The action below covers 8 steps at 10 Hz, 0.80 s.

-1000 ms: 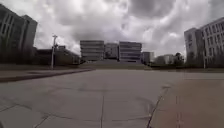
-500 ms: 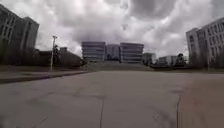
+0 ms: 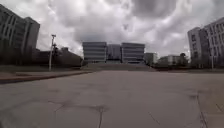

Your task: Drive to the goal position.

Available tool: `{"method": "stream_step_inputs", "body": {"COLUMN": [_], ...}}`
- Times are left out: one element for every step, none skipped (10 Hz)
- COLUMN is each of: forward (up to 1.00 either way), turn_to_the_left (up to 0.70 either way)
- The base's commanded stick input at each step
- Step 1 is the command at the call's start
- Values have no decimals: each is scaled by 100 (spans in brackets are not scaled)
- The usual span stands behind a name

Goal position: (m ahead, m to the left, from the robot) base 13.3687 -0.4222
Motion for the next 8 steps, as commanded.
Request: {"method": "stream_step_inputs", "body": {"forward": [100,100,100,100,100,100,100,100], "turn_to_the_left": [0,0,-1,-2,-4,-5,-8,-8]}}
